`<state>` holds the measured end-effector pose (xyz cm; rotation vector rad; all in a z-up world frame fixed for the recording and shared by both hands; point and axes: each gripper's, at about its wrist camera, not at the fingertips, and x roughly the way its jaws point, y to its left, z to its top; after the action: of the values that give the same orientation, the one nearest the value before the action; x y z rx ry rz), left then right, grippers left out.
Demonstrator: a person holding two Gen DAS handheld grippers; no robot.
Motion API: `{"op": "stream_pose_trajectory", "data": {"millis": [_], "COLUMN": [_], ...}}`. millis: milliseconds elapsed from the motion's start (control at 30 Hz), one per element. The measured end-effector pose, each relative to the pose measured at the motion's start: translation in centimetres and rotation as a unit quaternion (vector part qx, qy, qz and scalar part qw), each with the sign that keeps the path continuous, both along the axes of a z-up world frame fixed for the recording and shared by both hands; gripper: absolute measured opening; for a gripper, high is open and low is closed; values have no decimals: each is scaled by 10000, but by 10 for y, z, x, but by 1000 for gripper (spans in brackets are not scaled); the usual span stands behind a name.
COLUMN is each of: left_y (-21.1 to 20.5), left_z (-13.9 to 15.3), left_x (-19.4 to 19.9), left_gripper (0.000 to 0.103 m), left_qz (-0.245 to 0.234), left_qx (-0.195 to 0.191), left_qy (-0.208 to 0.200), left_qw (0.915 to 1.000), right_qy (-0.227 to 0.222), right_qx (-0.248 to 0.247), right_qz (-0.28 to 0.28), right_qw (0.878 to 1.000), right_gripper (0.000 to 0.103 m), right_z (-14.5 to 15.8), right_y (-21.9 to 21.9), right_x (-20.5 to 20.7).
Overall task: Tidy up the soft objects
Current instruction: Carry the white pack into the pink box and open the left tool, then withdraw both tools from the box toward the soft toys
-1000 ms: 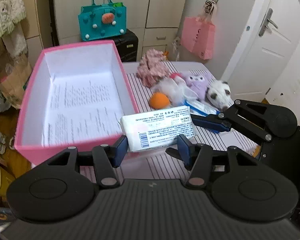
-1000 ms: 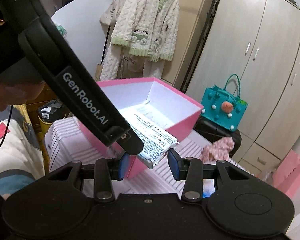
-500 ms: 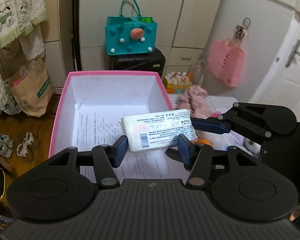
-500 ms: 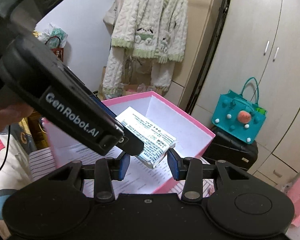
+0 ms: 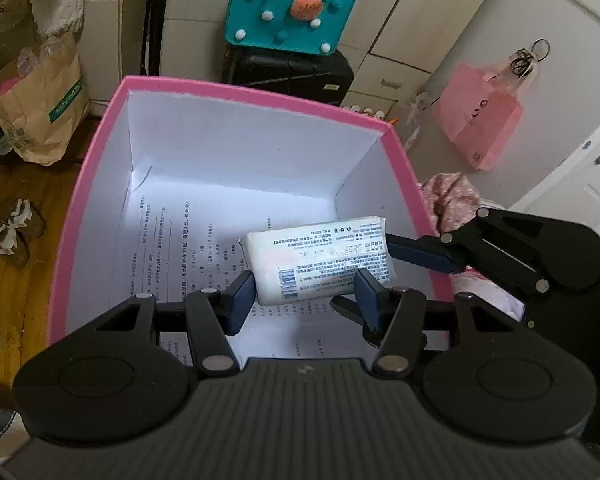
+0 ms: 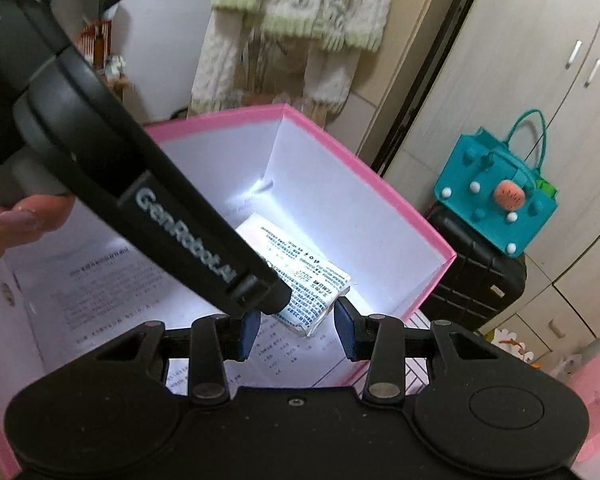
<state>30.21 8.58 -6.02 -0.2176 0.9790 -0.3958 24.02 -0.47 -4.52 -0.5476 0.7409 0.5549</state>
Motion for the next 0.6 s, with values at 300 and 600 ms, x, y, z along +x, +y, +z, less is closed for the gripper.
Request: {"op": "stream_pose_trajectory", "data": {"millis": [300, 600], "left_y": [-1, -2], "left_z": [-15, 8], "left_x": [13, -15], "left_gripper": [59, 67], "left_qz": [203, 217], "left_qx": [-32, 260], "left_qy": [236, -247], "left_qw": [9995, 9991], "right_qy": [-171, 63], "right_qx": [-533, 458], "right_qz": [-44, -127], "right_qw": [9984, 9989], "right_gripper": [46, 46], "right_z": [-10, 17], "right_y": [14, -17], "right_x": [0, -28]}}
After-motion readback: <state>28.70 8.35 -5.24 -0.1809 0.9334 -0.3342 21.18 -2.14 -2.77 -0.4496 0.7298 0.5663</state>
